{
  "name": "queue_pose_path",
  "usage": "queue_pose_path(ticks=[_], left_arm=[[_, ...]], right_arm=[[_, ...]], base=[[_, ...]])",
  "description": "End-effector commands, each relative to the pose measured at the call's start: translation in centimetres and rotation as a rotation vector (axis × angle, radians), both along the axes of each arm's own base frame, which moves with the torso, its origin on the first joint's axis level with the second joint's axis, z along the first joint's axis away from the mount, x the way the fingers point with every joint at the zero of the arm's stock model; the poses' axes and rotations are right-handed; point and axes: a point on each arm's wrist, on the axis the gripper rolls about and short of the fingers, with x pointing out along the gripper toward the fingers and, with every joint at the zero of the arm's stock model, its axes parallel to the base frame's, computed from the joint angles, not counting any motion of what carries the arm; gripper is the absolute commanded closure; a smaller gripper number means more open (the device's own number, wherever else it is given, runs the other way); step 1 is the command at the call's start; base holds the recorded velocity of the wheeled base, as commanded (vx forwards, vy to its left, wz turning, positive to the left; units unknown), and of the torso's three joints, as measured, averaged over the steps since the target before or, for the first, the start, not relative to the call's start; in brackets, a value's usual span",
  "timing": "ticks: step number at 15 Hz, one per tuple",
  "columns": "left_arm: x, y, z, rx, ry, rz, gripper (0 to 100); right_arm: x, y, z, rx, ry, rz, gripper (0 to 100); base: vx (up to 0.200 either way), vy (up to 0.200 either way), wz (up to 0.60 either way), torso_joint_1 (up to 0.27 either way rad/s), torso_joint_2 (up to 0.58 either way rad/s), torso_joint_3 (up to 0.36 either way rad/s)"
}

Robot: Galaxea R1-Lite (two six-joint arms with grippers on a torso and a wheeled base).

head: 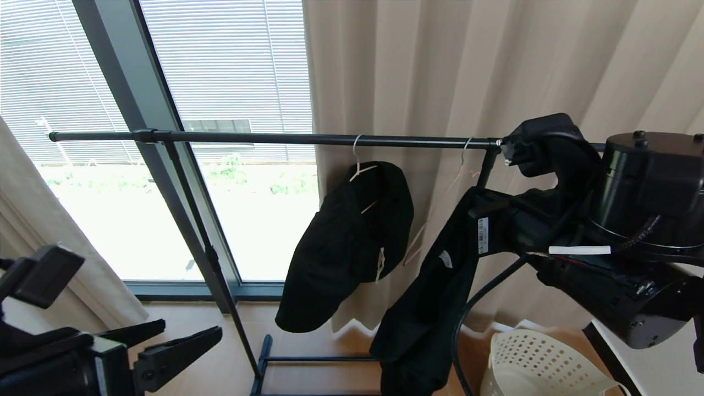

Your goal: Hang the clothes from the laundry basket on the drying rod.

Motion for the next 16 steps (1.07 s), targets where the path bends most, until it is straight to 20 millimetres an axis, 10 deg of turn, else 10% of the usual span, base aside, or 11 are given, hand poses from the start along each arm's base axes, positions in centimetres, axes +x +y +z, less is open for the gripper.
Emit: queue_pose_path(ticks=[1,6,16], left_arm=[[3.6,-4.3,-0.1,-0.03,0.072,-0.138,0],[9.1,-9.7,-1.3,-0.061,0.112,-0.245,0],[11.4,-17.0,-5.2,-0.015,0.123,-0.316,0]], right_arm=[[0.3,0.2,0.2,0.022,-0.003,-0.012,100],[0.4,2.1,-0.7,0.093,0.022,0.006,100],[-0.8,3.4,-1.5,0.092,0.035,0.06,100]], base=[[0.0,0.0,0.0,0.0,0.0,0.0],[0.0,0.0,0.0,0.0,0.0,0.0],[0.0,0.0,0.0,0.0,0.0,0.0]])
